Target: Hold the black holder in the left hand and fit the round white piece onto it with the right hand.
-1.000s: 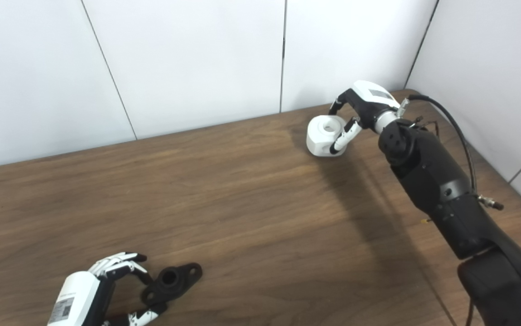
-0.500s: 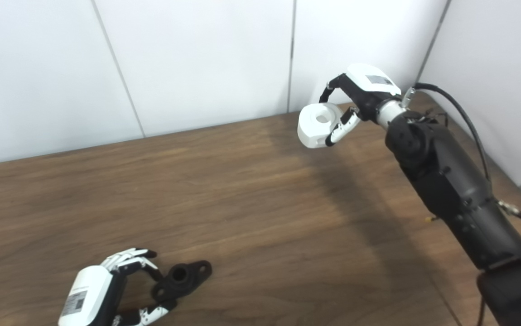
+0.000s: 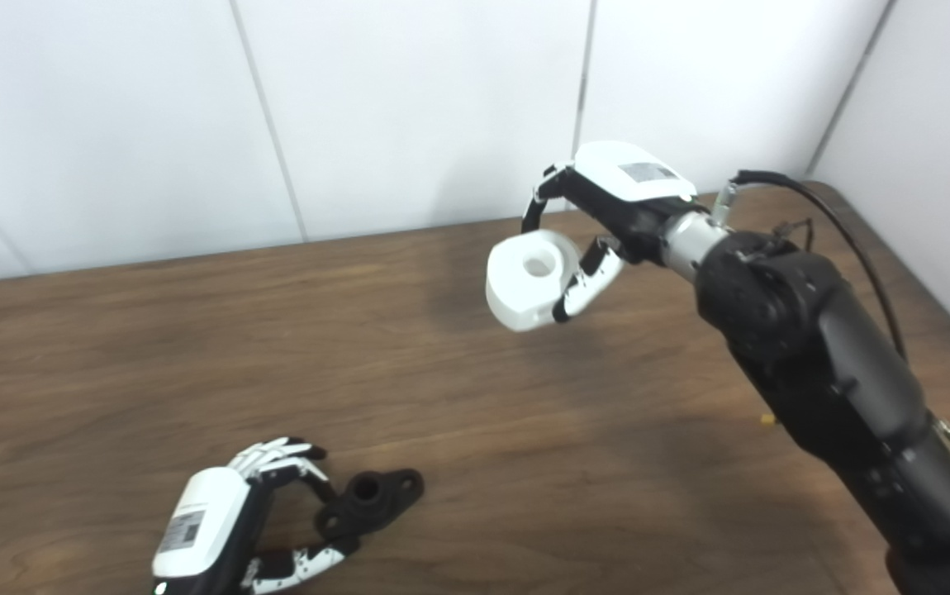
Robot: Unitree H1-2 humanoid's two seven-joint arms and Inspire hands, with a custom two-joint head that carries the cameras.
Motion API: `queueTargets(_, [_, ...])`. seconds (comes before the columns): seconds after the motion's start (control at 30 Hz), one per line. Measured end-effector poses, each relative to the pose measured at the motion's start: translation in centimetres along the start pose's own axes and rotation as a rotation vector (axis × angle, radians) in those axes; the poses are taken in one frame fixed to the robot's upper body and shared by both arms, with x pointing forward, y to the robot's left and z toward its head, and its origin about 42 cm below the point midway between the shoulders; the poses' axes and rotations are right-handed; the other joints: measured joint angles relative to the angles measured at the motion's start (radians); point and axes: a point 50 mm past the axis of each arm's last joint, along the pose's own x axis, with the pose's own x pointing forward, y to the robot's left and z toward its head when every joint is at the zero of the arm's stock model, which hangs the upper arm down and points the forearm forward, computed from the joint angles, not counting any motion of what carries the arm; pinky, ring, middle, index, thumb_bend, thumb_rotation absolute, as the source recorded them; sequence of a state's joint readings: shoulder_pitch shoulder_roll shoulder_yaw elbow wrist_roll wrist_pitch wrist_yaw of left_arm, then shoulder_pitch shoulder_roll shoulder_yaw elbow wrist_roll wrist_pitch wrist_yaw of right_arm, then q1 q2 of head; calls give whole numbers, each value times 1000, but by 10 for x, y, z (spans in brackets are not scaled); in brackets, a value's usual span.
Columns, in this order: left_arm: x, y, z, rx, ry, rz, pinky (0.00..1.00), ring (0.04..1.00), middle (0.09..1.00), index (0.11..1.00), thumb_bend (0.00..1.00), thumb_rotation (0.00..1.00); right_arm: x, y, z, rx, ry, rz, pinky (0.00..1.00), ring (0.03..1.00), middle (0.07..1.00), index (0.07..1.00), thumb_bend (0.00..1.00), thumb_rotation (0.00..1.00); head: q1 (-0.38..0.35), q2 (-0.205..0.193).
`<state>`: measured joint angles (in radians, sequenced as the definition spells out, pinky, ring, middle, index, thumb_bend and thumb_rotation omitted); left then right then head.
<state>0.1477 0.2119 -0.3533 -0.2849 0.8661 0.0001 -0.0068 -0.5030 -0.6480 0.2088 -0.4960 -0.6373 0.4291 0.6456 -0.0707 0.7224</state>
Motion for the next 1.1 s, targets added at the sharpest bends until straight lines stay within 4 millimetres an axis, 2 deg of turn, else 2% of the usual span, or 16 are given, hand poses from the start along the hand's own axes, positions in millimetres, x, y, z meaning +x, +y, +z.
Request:
queueTargets(0.13, [3,-2,4,-4,11,-9,869,856,783,487,519,44,-9,0,18,14,-52,31,867,917,769,484,523,134,29,12])
queueTargets(0.27, [6,-4,9,-12,20,-20,866,859,787,486,520,44,-19,2,35,34,-117,56,965,920,769,483,523,134,43,20])
queueTargets(0.4, [7,-3,11,-19,27,-21,868,859,791,487,520,44,-28,6,45,33,-160,100,917,910,769,483,523,135,57,35])
queueTargets(0.5, [8,-2,12,-21,28,-30,850,862,796,487,519,44,-33,7,52,27,-186,115,983,903,763,482,523,133,58,46])
queueTargets(0.67, [13,0,15,-33,31,-42,831,865,795,487,519,44,-38,10,70,38,-253,108,1000,893,761,482,523,132,60,55])
queueTargets(1.03, [17,5,20,-71,54,-66,817,865,794,486,520,45,-40,16,83,60,-289,146,1000,905,764,482,523,133,68,71])
queueTargets(1.1, [17,5,21,-72,51,-68,823,864,794,486,520,45,-40,18,85,70,-296,149,970,902,763,482,523,133,69,72])
